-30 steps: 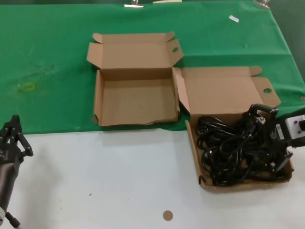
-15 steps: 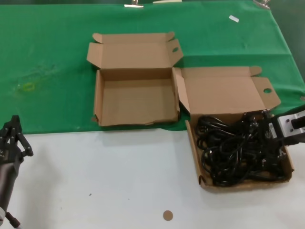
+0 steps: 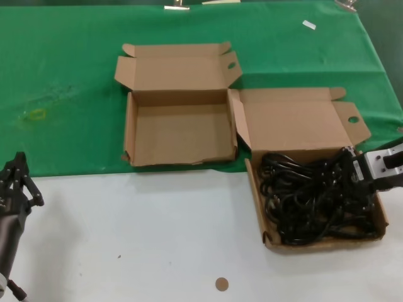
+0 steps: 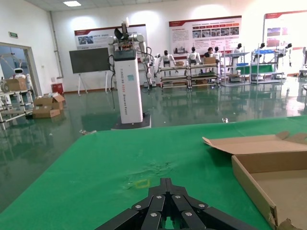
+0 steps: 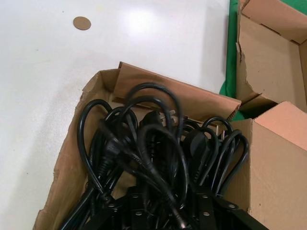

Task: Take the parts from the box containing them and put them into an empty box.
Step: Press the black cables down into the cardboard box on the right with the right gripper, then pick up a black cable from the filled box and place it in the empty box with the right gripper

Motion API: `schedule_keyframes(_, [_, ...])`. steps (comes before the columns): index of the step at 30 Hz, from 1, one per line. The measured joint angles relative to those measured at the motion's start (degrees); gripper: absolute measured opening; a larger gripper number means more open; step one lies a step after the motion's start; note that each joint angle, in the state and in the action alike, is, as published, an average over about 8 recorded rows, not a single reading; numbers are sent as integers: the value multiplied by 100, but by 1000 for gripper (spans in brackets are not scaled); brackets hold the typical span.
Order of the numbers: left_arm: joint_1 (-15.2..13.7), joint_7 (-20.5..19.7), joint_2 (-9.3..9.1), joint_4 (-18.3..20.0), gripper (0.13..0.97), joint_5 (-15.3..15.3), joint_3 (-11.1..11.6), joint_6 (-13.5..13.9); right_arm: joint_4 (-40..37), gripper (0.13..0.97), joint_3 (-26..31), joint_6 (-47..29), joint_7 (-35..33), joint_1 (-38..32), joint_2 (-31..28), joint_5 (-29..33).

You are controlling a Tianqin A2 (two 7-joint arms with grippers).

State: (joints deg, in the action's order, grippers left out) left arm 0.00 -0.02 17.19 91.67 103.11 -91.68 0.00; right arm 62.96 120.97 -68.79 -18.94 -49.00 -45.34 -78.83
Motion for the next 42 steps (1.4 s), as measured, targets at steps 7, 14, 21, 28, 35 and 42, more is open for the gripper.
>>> schedule_keyframes(7, [0, 0, 0, 0, 144, 0, 0, 0, 199, 303, -23, -77, 191, 46, -66, 41])
schedule_keyframes(14, [0, 0, 0, 0, 144, 0, 0, 0, 478, 251, -82, -219, 455, 57, -195, 38])
schedule_keyframes(21, [0, 0, 0, 0, 144, 0, 0, 0, 734, 219, -176, -400, 760, -34, -297, -31])
schedule_keyframes(28, [0, 0, 0, 0, 144, 0, 0, 0, 787, 218, -230, -578, 976, -357, -227, -83])
schedule_keyframes(35, [0, 0, 0, 0, 144, 0, 0, 0, 562, 217, -169, -617, 1028, -883, 116, 0])
schedule_keyframes(42, [0, 0, 0, 0, 144, 0, 0, 0, 220, 217, -27, -511, 1000, -1307, 613, 123])
